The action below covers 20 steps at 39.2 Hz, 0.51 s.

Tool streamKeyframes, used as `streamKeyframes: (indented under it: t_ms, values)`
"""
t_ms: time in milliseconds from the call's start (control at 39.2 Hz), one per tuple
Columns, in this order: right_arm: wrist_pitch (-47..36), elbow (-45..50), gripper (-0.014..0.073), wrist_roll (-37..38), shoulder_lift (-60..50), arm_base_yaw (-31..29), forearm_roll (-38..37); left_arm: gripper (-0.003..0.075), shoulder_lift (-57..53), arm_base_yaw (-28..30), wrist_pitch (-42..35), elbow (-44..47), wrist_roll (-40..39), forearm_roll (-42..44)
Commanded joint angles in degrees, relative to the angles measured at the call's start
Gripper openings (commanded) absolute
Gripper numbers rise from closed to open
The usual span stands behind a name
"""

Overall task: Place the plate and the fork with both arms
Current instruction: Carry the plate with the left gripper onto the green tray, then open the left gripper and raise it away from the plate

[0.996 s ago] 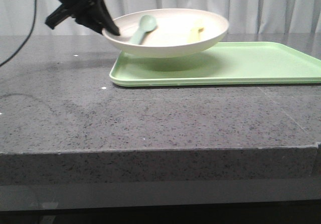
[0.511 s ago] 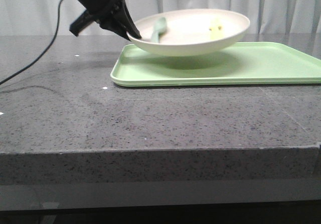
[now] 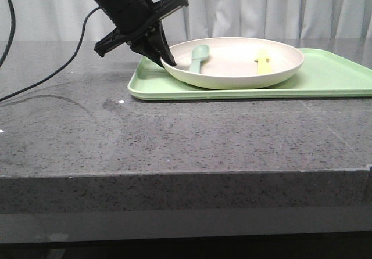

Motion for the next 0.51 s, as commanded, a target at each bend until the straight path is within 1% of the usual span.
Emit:
streamKeyframes:
  t_ms: [0,128,255,332,409,485]
  values:
    - [-4.67,-2.03,0.0592,-0.20,0.65,-0.03,-0.62,-0.0001,-3.98,-0.56,-2.52,-2.03,-0.77,-1.95]
    - [-4.74,-2.03,0.0592,-0.20,0.65,-0.03,-0.62,0.0091,-3.98,-0.56,-2.52,-2.03,-0.77,-1.95]
    - [-4.74,-2.03,0.0592,-0.20,0.65,-0.03,-0.57,0.0214,-3.98,-0.56,-2.28,-2.03,-0.34,-1.95]
    - [-4.74,-1.98,0.0592,-0.20,0.65,-0.03,-0.57,0.0271,-4.09,-0.56,-1.75,-2.03,0.72,-1.95]
    - [-4.74,-1.93,0.0592,-0.20,0.65,-0.03,-0.57,0.0303,-4.49,-0.56,-1.05,-2.03,1.77,-1.85]
    - [-4.69,-1.93,0.0592,-0.20,0.65,-0.03,-0.57,0.0309,-5.60,-0.56,-0.35,-2.03,3.08,-1.86]
